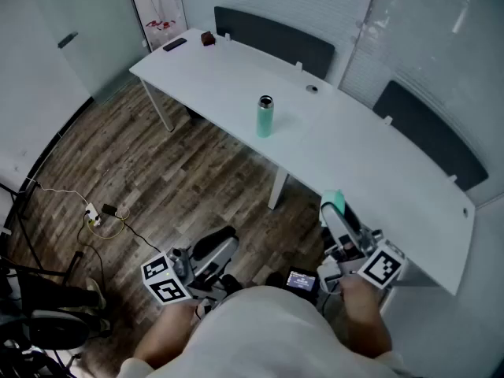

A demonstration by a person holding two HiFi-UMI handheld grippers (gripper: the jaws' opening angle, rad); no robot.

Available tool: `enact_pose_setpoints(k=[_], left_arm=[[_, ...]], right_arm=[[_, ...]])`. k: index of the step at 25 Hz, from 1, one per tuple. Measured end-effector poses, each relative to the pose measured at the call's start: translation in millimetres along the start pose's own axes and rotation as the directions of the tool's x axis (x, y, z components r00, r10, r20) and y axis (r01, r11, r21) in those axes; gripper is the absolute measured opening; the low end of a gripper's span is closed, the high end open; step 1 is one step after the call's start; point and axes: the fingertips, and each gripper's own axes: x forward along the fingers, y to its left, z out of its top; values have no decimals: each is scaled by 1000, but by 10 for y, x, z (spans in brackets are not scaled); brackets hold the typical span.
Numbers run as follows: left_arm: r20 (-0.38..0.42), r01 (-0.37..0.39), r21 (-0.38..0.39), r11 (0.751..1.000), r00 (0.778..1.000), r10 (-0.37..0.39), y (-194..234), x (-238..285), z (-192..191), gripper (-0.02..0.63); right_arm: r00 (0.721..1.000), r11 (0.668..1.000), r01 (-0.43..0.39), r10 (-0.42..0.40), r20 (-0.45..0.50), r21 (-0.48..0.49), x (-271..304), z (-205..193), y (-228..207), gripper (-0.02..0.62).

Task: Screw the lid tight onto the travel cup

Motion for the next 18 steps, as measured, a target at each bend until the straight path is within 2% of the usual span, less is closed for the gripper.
enact_pose_setpoints(k=[10,15,18], left_arm=[[-9,-1,6,1000,1000,1,-33,67,-108,119],[-7,-9,15,1000,1000,9,-45,92,-112,120],[-2,-19,19,1000,1000,19,-48,88,-110,119]], right_arm=[[1000,1000,15,-16,10,17,-129,20,-114,316],[996,994,85,-86,-7,-61,-174,49,-221,316],[997,994,73,-74,-11,-79,-190,64,-206,316]])
